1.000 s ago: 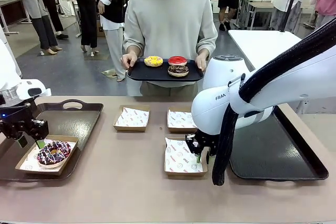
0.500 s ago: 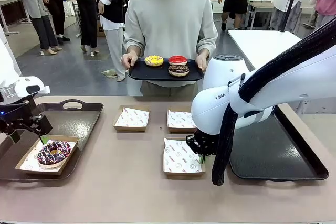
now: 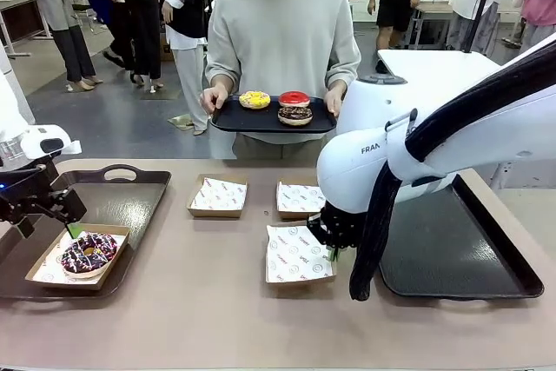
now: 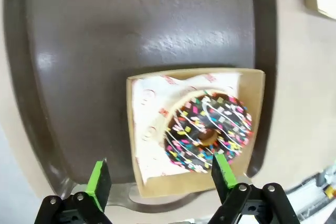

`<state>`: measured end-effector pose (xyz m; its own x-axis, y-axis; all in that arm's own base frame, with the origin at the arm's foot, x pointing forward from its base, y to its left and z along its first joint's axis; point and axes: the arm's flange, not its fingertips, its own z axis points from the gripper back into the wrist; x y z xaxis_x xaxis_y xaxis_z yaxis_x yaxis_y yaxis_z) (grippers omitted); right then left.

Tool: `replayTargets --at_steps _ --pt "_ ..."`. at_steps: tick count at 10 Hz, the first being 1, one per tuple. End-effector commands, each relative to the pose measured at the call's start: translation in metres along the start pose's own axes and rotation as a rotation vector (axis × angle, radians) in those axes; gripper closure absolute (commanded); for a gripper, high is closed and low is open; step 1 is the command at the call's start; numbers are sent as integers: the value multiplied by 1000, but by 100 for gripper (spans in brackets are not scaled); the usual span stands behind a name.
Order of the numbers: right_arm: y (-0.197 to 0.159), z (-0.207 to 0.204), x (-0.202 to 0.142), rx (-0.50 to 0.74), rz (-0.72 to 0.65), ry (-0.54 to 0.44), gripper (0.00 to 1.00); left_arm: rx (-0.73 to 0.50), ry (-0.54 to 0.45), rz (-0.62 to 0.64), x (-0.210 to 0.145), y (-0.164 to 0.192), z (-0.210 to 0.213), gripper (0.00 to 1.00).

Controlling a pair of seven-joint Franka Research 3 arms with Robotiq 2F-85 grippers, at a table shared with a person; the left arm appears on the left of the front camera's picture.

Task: Individually package the donuts and arrange them on the tray.
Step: Place the picked Paper togo box on the Handle tray while simultaneously picking up another Paper togo box from the table with the other hand.

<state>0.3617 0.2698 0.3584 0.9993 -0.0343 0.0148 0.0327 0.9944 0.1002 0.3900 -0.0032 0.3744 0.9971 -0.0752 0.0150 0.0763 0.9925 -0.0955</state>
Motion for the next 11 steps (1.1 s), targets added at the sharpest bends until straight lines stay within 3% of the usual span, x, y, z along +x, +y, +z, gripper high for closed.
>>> replayTargets --at_steps 1,4,7,9,11 --pt "-1 43 -9 22 27 -8 100 -227 7 -53 -20 13 30 0" --pt "1 113 12 -4 35 -44 100 -536 -89 -54 -45 55 75 0" --pt "1 173 66 -3 19 -41 100 -863 -206 27 -70 128 103 0" --pt "7 196 101 -16 17 -8 100 -1010 -233 74 -87 171 105 0" --pt "14 197 129 -20 39 51 100 -1067 -242 115 -95 201 98 0"
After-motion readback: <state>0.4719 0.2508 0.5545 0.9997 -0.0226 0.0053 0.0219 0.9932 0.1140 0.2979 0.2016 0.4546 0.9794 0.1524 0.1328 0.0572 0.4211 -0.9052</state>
